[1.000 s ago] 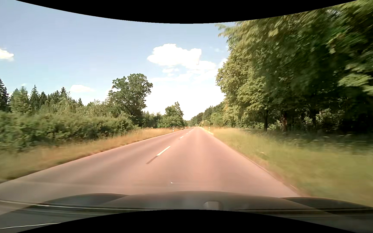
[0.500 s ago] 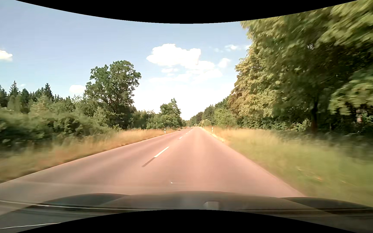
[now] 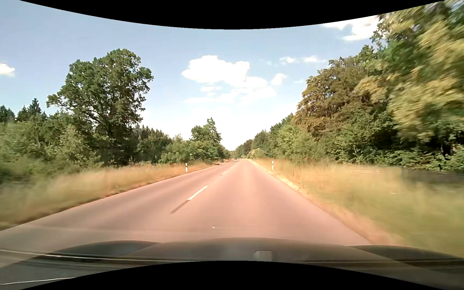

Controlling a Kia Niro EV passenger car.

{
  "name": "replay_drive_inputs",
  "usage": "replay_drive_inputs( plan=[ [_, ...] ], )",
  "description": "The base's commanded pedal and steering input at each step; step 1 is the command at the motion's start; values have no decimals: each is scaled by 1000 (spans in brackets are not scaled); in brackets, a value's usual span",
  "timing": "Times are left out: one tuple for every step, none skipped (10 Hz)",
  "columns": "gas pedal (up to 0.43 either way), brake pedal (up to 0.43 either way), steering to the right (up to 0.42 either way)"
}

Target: Follow the waypoints while adhering to traffic rules and regulations

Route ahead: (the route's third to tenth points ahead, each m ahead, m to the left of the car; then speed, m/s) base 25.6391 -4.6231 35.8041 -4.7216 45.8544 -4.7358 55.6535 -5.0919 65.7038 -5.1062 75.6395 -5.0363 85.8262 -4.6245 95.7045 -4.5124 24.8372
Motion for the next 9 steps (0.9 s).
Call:
replay_drive_inputs(
  plan=[
    [118, 6, -2],
    [118, 6, -2],
    [118, 6, -3],
    [118, 6, -3],
    [118, 6, -3],
    [118, 6, -2],
    [118, 6, -2],
    [118, 6, -2],
    [118, 6, -2]
  ],
)
